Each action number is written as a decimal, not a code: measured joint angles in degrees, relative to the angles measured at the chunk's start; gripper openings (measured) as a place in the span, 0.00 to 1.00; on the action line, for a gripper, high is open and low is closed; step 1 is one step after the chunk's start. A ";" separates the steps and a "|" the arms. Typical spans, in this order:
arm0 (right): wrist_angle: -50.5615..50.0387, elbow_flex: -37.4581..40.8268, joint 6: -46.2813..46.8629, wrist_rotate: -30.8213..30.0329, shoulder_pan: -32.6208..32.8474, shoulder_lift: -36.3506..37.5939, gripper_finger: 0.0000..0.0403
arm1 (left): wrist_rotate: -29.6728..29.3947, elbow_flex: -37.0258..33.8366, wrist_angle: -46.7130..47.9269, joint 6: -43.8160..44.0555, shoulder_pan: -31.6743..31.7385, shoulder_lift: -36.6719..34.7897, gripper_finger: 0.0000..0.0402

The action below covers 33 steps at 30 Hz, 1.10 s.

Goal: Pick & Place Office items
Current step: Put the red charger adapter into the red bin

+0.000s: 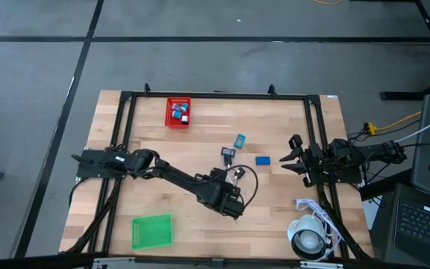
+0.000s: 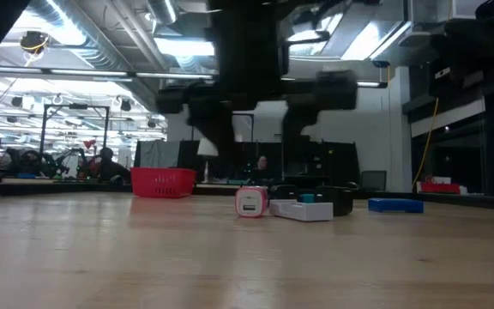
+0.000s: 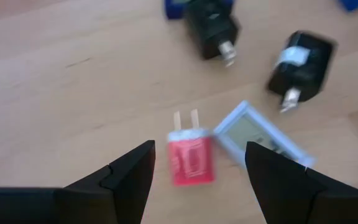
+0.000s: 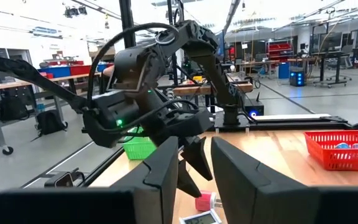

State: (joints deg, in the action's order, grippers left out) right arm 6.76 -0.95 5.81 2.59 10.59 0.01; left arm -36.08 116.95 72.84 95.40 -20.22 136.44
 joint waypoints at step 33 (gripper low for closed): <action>0.03 0.00 1.22 0.00 0.00 0.00 0.25 | 7.71 -3.26 -2.09 -3.18 2.68 2.67 0.61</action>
State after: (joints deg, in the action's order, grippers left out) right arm 6.79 -0.95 7.03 2.59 10.59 0.01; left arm -28.37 113.69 70.75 92.23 -17.54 139.11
